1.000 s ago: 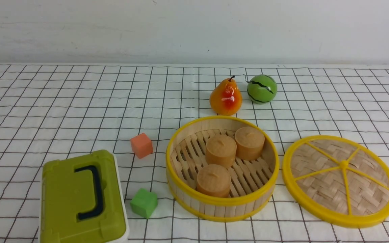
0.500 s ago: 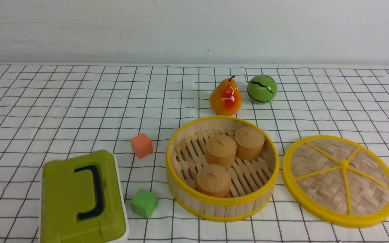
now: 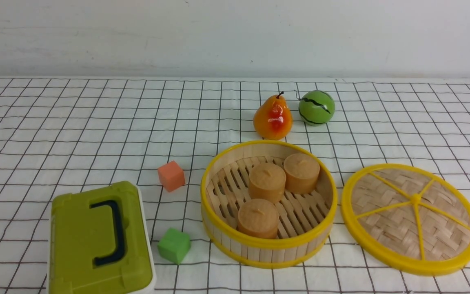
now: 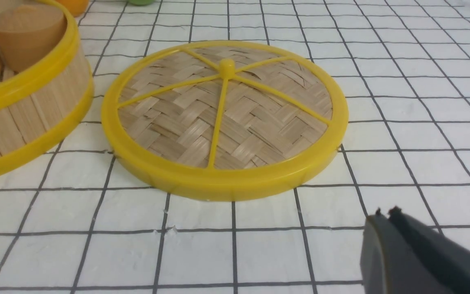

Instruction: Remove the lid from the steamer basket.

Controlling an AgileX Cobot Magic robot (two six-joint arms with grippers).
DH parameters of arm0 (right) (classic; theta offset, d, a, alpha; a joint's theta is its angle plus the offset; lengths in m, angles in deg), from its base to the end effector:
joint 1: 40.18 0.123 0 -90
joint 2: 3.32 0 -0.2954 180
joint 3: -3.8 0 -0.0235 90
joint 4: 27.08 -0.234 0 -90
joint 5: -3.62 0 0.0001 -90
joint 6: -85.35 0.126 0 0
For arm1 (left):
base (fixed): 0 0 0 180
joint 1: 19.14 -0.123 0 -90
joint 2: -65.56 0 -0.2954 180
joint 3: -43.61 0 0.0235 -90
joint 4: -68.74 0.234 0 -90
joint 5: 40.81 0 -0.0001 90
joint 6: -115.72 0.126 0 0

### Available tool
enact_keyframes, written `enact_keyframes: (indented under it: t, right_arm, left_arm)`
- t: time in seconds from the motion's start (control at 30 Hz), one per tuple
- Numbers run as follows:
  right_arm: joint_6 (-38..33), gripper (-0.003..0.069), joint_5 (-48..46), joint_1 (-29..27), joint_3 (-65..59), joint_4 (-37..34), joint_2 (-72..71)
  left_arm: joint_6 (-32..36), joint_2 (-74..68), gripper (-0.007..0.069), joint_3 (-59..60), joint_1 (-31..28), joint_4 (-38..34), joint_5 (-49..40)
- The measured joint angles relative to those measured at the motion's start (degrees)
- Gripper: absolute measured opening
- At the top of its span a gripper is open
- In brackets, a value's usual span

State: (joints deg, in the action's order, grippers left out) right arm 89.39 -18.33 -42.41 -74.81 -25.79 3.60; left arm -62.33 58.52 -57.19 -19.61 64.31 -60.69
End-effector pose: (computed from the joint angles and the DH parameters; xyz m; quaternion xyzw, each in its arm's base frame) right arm 0.0583 -0.0033 0.1623 0.0382 0.8054 -0.0002 0.5915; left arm 0.0598 -0.0028 0.1630 -0.0108 0.7989 -0.0197 0.6011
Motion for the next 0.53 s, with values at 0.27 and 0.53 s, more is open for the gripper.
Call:
enact_keyframes:
  t: [0.27, 0.53]
  right_arm:
    - [0.0, 0.0014, 0.0, 0.0, 0.0, 0.0, 0.0]
    - [0.0, 0.0022, 0.0, 0.0, 0.0, 0.0, 0.0]
  left_arm:
    - [0.0, 0.0, 0.0239, 0.0, 0.0, 0.0, 0.0]
    - [0.0, 0.0, 0.0239, 0.0, 0.0, 0.0, 0.0]
